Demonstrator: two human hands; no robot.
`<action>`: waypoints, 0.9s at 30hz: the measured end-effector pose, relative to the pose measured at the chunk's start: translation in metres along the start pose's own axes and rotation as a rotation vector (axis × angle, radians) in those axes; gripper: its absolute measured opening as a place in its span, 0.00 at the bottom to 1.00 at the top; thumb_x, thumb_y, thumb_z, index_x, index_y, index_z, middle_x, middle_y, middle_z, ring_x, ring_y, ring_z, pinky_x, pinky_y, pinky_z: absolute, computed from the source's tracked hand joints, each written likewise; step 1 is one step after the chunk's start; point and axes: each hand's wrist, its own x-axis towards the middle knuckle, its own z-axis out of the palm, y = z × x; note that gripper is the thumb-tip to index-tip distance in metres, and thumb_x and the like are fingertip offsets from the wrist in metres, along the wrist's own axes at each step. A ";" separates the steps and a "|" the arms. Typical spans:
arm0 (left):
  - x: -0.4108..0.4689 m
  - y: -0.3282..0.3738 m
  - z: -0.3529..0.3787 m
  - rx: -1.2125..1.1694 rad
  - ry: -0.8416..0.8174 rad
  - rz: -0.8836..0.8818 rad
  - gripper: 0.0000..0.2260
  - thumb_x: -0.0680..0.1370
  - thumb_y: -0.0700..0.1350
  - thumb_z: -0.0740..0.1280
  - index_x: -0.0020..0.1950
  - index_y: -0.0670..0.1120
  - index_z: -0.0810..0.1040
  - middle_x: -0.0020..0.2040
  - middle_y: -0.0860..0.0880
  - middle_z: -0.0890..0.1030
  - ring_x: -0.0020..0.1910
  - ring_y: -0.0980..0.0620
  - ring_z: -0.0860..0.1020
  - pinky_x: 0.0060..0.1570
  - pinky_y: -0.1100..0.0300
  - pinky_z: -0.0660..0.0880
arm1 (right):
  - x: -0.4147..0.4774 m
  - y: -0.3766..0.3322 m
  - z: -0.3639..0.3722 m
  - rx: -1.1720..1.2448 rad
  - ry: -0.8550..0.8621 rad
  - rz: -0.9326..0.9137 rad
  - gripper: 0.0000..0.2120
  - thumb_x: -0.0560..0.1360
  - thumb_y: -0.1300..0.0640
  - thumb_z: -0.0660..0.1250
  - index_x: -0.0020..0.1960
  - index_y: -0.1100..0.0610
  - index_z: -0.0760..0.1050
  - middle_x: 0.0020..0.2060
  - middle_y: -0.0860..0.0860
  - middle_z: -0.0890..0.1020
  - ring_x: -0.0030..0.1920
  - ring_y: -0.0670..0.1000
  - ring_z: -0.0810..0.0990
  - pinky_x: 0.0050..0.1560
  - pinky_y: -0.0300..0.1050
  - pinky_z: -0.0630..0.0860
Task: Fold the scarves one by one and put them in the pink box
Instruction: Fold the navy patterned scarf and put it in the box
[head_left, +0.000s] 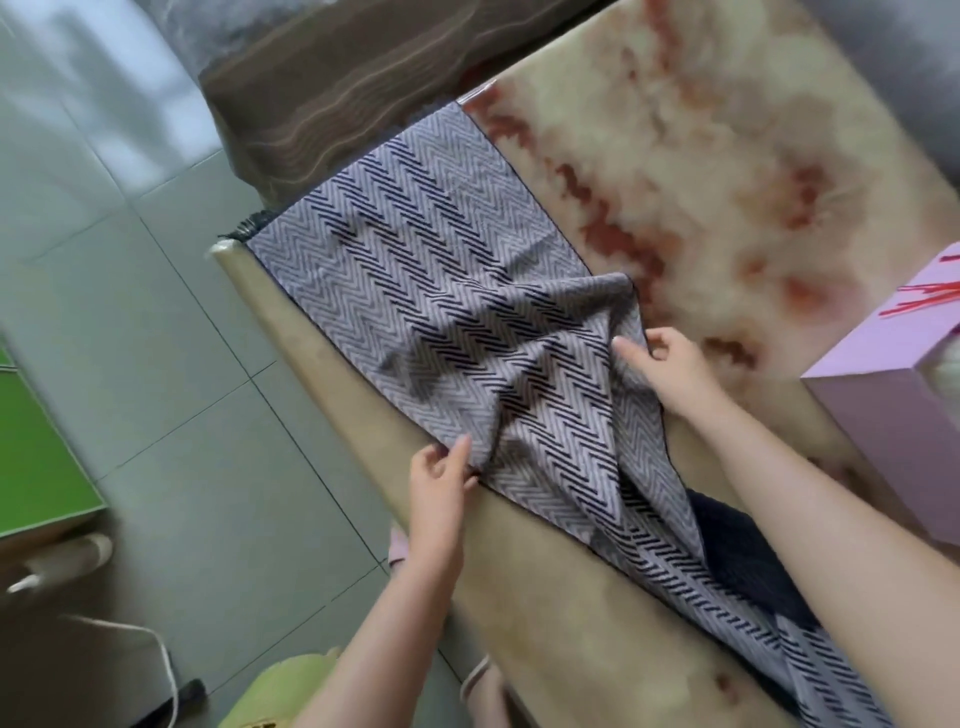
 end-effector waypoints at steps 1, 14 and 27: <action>-0.002 -0.008 0.004 0.075 0.029 0.059 0.12 0.77 0.45 0.67 0.57 0.41 0.73 0.46 0.49 0.76 0.45 0.52 0.76 0.51 0.60 0.73 | -0.010 0.006 -0.003 0.002 -0.046 0.009 0.21 0.74 0.51 0.69 0.61 0.63 0.72 0.51 0.54 0.77 0.49 0.50 0.74 0.46 0.38 0.68; -0.010 -0.031 -0.003 0.044 0.236 0.186 0.17 0.80 0.55 0.60 0.52 0.39 0.69 0.49 0.43 0.76 0.50 0.47 0.74 0.51 0.56 0.70 | -0.032 0.069 -0.036 0.077 0.186 -0.034 0.12 0.75 0.51 0.69 0.48 0.60 0.76 0.40 0.54 0.78 0.44 0.54 0.76 0.42 0.42 0.67; -0.062 -0.088 0.007 0.116 0.163 0.295 0.07 0.78 0.43 0.66 0.40 0.44 0.74 0.37 0.51 0.78 0.40 0.53 0.75 0.45 0.54 0.72 | -0.081 0.142 -0.058 0.026 0.000 -0.081 0.07 0.75 0.58 0.69 0.45 0.62 0.78 0.40 0.57 0.82 0.40 0.51 0.77 0.40 0.44 0.67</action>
